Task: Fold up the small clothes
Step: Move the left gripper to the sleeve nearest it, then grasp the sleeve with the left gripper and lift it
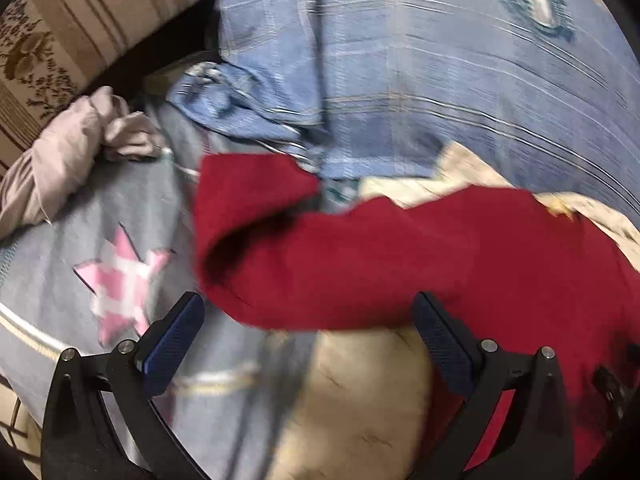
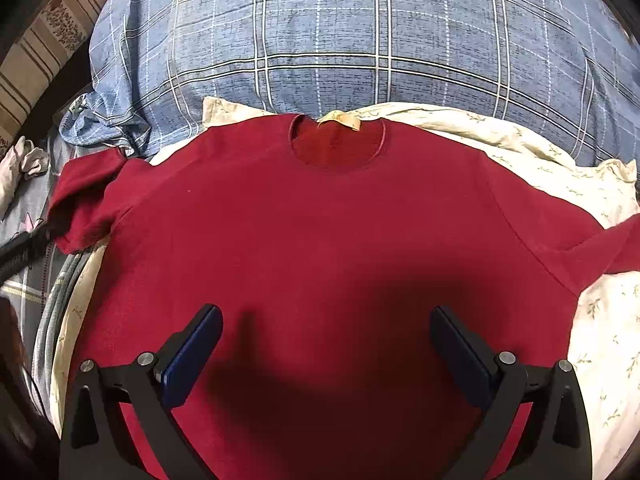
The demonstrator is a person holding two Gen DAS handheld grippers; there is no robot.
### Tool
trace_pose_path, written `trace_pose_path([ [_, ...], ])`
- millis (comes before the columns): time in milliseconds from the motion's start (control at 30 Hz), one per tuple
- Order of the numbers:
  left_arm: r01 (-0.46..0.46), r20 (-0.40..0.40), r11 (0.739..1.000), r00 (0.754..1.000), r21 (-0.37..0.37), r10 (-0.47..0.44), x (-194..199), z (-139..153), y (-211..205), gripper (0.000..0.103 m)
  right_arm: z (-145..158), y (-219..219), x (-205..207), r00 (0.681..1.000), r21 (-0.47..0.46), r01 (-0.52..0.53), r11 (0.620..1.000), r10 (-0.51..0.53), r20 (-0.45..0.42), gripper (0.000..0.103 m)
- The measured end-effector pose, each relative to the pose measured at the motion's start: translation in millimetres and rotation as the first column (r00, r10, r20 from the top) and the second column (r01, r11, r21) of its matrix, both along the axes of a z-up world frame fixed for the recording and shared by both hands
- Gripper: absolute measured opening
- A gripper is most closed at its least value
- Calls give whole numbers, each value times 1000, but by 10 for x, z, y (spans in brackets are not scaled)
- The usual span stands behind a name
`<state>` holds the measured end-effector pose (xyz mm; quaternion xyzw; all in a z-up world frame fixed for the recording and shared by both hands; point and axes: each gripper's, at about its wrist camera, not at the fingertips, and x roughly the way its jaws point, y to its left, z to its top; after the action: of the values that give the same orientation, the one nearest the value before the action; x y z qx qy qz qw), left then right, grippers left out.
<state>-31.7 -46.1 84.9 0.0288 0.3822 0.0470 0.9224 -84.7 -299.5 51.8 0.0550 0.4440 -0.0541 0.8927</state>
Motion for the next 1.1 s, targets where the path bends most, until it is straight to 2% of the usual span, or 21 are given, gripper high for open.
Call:
trace_pose_path([
  [300, -97, -41, 995, 994, 38, 98, 563, -209, 418, 103, -23, 51, 99, 999, 29, -34, 999, 35, -6, 103],
  [367, -95, -67, 993, 993, 72, 100, 709, -292, 436, 98, -53, 57, 133, 999, 46, -39, 998, 39, -13, 103],
  [400, -89, -79, 993, 992, 83, 96, 771, -333, 432, 91, -69, 61, 149, 999, 52, -40, 998, 41, -16, 103],
  [433, -84, -89, 992, 992, 96, 93, 841, -380, 430, 79, -78, 67, 155, 999, 52, -40, 998, 41, -17, 103],
  [500, -85, -61, 986, 994, 147, 94, 931, -415, 398, 68, -90, 84, 166, 999, 46, -45, 998, 46, -19, 103],
  [533, -83, -51, 981, 994, 173, 93, 970, -423, 371, 56, -91, 90, 167, 999, 44, -49, 998, 50, -19, 103],
  [567, -77, -56, 980, 995, 181, 89, 1012, -433, 358, 48, -90, 92, 167, 998, 44, -51, 998, 52, -20, 103],
  [600, -79, -58, 983, 994, 168, 89, 1040, -434, 368, 28, -85, 88, 166, 998, 46, -53, 998, 54, -20, 103],
  [633, -88, -60, 986, 993, 145, 97, 1055, -424, 399, 11, -78, 78, 162, 998, 52, -54, 997, 55, -19, 103],
  [700, -79, -65, 997, 995, 17, 79, 1019, -338, 476, 9, -50, 49, 147, 999, 64, -50, 997, 51, -11, 103],
  [733, -56, -63, 995, 997, -82, 51, 959, -237, 498, 8, -39, 35, 142, 999, 66, -45, 997, 46, -8, 103],
  [767, -32, -52, 990, 998, -138, 25, 910, -158, 493, 8, -20, 6, 132, 999, 67, -37, 997, 37, -2, 103],
  [833, 53, -16, 967, 998, -249, -59, 797, 59, 383, 8, 16, -81, 113, 1000, 78, -10, 997, 10, 11, 103],
  [933, 200, 40, 903, 979, -380, -200, 652, 382, 83, 8, 65, -206, 90, 1000, 106, 24, 994, -26, 17, 103],
  [1000, 300, 88, 836, 952, -460, -293, 546, 593, -182, 8, 129, -311, 31, 998, 114, 49, 992, -53, 35, 103],
  [1067, 394, 144, 753, 915, -528, -378, 463, 756, -443, 8, 180, -411, -30, 996, 109, 74, 991, -79, 49, 103],
  [1100, 430, 165, 720, 897, -546, -411, 400, 810, -557, 8, 199, -466, -58, 994, 108, 85, 990, -91, 53, 103],
])
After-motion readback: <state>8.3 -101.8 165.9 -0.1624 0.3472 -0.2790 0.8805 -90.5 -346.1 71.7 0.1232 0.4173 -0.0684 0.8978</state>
